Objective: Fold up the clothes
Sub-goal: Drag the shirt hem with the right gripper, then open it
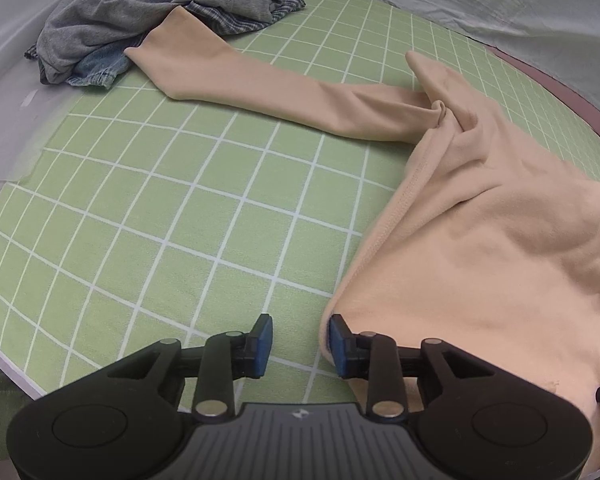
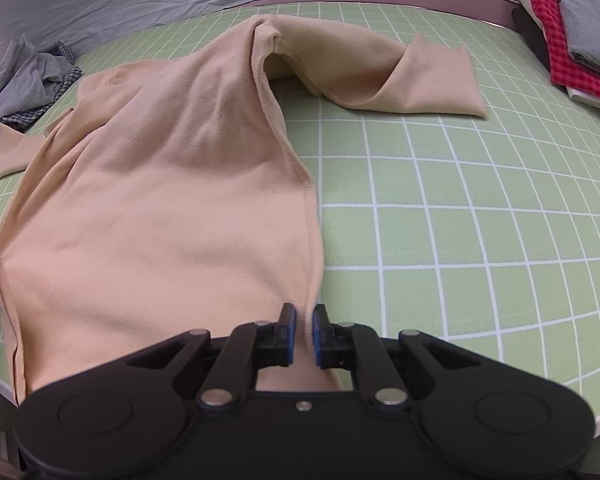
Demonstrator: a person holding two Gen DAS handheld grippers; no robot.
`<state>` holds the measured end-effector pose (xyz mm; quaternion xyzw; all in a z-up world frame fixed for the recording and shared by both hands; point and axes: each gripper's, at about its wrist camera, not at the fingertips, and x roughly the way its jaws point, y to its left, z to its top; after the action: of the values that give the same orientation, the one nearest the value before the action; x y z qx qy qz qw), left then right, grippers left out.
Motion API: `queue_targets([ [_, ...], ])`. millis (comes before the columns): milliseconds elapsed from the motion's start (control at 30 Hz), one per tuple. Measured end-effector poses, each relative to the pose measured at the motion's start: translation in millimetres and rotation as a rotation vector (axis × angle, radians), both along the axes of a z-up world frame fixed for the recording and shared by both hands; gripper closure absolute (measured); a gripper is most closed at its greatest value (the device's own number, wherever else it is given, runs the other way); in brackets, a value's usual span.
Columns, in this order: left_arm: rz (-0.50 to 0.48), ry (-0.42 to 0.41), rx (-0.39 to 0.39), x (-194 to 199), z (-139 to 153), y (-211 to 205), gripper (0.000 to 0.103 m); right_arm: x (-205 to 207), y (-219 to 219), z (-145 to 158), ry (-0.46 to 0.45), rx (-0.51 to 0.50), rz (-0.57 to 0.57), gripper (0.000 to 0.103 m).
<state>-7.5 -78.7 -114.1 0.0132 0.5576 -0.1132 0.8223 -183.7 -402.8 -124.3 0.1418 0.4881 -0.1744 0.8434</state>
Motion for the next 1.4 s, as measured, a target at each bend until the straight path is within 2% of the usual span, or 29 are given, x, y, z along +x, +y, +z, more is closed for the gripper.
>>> queue_targets([
  [100, -0.028, 0.001, -0.018, 5, 2, 9, 0.063, 0, 1, 0, -0.001, -0.007, -0.001, 0.093],
  [200, -0.054, 0.010, -0.033, 10, 4, 17, 0.055, 0, 1, 1, 0.000, -0.019, -0.001, 0.093],
  [433, -0.113, 0.028, -0.034, 9, 1, 27, 0.045, 0, 3, 0, -0.003, -0.029, -0.036, 0.093],
  [567, -0.046, 0.052, -0.093, 15, -2, 35, 0.044, 1, 5, -1, -0.001, -0.042, -0.070, 0.092],
  [767, -0.145, 0.006, -0.053, 18, 2, 15, 0.047, 10, 16, 0, -0.001, -0.109, -0.088, 0.088],
  [833, -0.152, 0.002, -0.078, 21, 4, 13, 0.047, 13, 13, 3, -0.026, -0.099, -0.117, 0.082],
  [867, -0.149, 0.000, -0.096, 24, 6, 13, 0.047, 15, 11, 5, -0.046, -0.091, -0.135, 0.071],
  [900, -0.145, -0.001, -0.114, 27, 8, 13, 0.047, 17, 9, 8, -0.064, -0.091, -0.149, 0.065],
  [1100, -0.136, -0.048, -0.137, 48, 22, -2, 0.046, 37, 0, 35, -0.172, -0.090, -0.193, 0.057],
  [1267, -0.100, -0.082, -0.148, 62, 32, -20, 0.046, 50, -19, 49, -0.199, -0.105, -0.207, 0.051],
  [1400, -0.071, -0.092, -0.133, 69, 32, -40, 0.035, 59, -46, 55, -0.201, -0.119, -0.221, 0.049],
])
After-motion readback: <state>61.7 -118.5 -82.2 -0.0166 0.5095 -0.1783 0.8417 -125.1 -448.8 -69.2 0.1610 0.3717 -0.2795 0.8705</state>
